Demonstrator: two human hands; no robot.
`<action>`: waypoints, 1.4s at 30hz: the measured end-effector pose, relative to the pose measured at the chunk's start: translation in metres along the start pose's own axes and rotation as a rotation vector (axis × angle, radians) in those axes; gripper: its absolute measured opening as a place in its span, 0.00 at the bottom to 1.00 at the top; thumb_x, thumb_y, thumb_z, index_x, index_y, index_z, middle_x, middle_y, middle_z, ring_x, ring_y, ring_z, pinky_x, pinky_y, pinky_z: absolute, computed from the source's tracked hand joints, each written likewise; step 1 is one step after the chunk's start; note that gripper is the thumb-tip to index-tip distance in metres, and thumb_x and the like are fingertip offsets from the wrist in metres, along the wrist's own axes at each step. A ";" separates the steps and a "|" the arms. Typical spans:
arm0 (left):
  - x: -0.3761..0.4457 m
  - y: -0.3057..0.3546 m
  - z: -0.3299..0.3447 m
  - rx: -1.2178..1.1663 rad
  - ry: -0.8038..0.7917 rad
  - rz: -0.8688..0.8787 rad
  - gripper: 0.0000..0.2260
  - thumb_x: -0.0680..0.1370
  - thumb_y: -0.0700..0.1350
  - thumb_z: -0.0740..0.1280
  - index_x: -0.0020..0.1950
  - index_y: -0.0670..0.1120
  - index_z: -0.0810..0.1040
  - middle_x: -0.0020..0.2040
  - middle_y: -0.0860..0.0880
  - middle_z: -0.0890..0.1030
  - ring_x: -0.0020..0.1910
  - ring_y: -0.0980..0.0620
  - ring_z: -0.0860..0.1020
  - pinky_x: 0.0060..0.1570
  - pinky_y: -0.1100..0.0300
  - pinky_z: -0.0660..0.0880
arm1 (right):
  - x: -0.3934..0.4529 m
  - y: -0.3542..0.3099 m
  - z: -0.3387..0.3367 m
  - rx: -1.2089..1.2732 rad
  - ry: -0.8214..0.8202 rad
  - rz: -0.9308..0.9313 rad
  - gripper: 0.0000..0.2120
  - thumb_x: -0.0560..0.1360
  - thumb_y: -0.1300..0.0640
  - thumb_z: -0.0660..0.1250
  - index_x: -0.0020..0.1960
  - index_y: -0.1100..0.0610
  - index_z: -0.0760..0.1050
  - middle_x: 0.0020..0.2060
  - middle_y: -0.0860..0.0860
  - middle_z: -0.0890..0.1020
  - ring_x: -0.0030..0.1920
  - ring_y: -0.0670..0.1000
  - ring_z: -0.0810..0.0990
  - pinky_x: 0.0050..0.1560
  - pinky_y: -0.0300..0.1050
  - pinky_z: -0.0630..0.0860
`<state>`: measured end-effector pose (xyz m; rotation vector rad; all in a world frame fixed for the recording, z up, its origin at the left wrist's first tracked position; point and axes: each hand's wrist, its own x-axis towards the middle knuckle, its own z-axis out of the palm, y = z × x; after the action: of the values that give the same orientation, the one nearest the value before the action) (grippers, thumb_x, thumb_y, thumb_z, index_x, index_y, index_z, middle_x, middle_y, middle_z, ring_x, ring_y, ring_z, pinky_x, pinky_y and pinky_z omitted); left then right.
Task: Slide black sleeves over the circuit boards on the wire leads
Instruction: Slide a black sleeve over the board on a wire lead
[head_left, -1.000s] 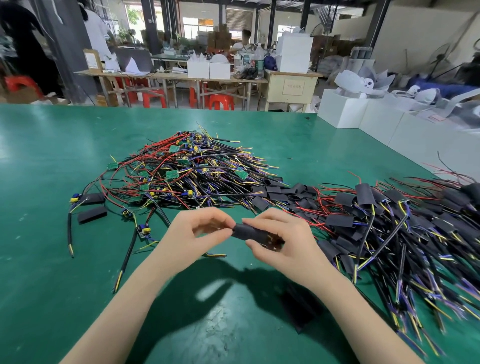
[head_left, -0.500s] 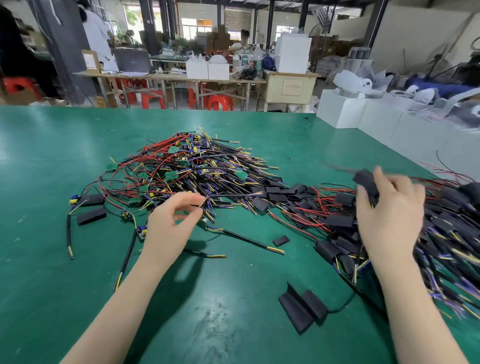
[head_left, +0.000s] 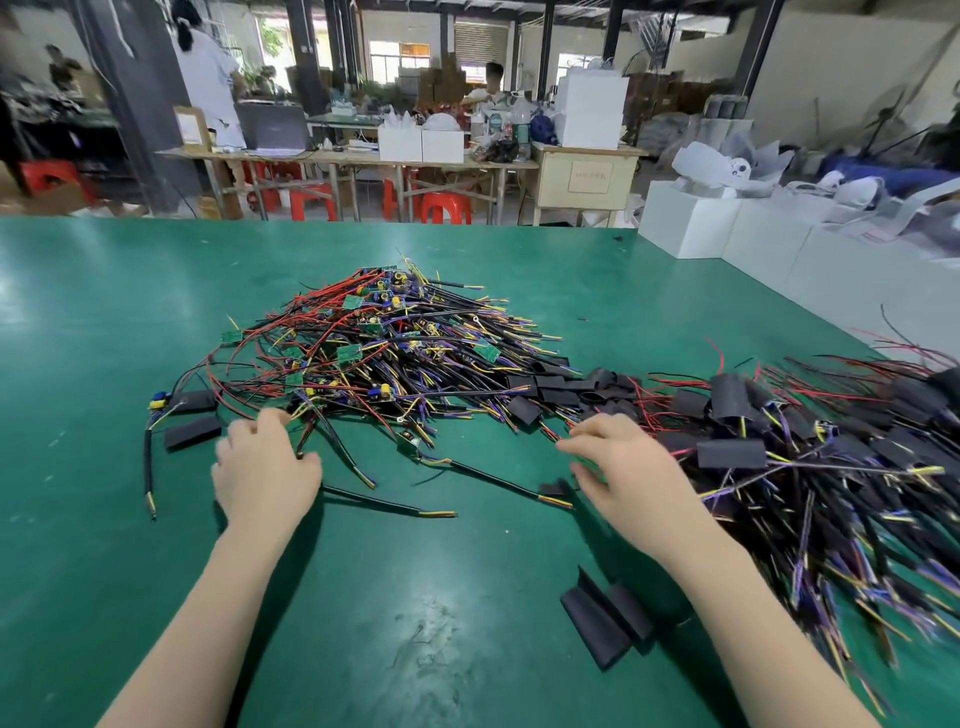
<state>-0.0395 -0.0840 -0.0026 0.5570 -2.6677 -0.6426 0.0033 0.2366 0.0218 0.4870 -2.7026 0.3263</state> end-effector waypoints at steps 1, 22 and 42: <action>0.002 -0.002 0.000 -0.019 -0.042 -0.017 0.21 0.74 0.40 0.69 0.67 0.41 0.72 0.62 0.35 0.72 0.61 0.35 0.71 0.59 0.44 0.71 | -0.001 0.002 0.005 -0.021 -0.051 0.007 0.15 0.76 0.61 0.63 0.62 0.54 0.78 0.58 0.50 0.78 0.61 0.53 0.73 0.61 0.46 0.69; -0.007 0.013 -0.023 -0.466 0.010 0.125 0.05 0.70 0.41 0.75 0.38 0.51 0.85 0.34 0.55 0.83 0.37 0.62 0.79 0.41 0.69 0.68 | -0.001 0.015 -0.024 -0.205 -0.196 0.078 0.06 0.75 0.49 0.67 0.49 0.46 0.82 0.43 0.45 0.80 0.51 0.49 0.73 0.47 0.43 0.71; -0.015 0.019 -0.022 -0.229 -0.199 0.602 0.03 0.74 0.44 0.73 0.47 0.48 0.83 0.42 0.52 0.79 0.46 0.49 0.75 0.47 0.56 0.68 | -0.005 0.008 -0.028 0.192 -0.269 0.134 0.14 0.68 0.42 0.73 0.33 0.52 0.78 0.27 0.46 0.80 0.29 0.42 0.77 0.38 0.43 0.76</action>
<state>-0.0228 -0.0697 0.0214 -0.3817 -2.6751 -0.8237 0.0132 0.2532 0.0435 0.4306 -2.9888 0.6011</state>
